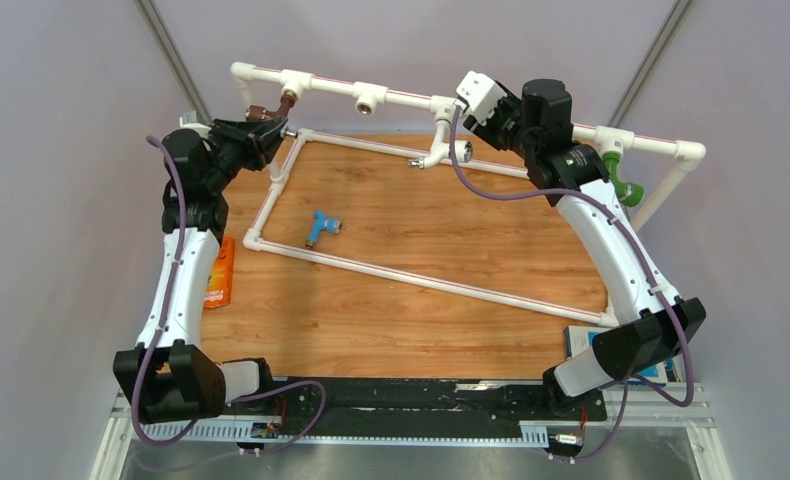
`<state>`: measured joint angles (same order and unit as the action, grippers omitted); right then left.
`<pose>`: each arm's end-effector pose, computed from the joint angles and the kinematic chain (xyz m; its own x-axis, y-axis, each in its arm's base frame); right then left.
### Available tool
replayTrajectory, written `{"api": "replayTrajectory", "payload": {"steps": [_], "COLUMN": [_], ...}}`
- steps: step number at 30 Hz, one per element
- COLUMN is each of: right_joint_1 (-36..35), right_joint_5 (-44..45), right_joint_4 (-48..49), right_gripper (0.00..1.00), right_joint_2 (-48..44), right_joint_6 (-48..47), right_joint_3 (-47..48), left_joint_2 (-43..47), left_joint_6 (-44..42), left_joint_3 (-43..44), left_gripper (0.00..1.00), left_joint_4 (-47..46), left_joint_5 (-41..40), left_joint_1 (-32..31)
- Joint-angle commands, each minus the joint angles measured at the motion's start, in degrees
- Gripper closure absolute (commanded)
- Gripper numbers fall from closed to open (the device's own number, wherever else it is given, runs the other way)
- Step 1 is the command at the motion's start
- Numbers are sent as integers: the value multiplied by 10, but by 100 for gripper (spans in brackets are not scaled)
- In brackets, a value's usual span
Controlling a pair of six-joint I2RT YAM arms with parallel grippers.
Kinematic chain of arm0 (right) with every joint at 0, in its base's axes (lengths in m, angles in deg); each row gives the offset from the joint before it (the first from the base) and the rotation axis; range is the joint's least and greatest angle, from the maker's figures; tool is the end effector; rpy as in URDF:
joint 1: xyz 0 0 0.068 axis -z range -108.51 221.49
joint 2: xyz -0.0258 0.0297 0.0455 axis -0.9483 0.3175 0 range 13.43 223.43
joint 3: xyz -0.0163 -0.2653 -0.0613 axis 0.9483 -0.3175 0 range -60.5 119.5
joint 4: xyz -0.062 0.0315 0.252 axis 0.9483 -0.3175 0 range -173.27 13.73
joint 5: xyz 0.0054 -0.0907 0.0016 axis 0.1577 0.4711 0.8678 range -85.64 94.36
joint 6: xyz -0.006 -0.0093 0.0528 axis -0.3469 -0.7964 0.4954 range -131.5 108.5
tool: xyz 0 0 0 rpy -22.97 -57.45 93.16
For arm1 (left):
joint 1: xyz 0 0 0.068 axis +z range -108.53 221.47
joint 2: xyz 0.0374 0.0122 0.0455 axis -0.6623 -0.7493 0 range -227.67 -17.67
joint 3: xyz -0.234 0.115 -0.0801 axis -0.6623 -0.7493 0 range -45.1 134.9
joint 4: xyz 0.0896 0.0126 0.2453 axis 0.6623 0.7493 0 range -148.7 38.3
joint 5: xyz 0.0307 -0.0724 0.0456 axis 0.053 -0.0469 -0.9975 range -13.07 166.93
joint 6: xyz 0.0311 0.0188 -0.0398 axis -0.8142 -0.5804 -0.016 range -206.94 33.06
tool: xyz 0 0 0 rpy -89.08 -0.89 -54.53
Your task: Install the water faucets
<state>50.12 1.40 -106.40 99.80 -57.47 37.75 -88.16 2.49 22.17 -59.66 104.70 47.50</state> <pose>0.3110 0.1237 0.4518 0.0920 -0.7351 -0.6717 -0.4943 0.5519 -0.6717 0.2854 0.0135 0.4042 -0.3705 -0.9288 0.0085 -0.0356 0.0051 -0.9994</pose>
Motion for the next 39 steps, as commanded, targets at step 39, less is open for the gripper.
{"api": "replayTrajectory", "payload": {"steps": [39], "right_joint_1": [-15], "right_joint_5": [-41], "right_joint_4": [-55], "right_gripper": [100], "right_joint_2": [-23], "right_joint_6": [73], "right_joint_3": [-22], "left_joint_2": [-26], "left_joint_6": [49], "left_joint_3": [-18], "left_gripper": [100], "left_joint_4": [-98], "left_joint_5": [5], "left_joint_1": [0]}}
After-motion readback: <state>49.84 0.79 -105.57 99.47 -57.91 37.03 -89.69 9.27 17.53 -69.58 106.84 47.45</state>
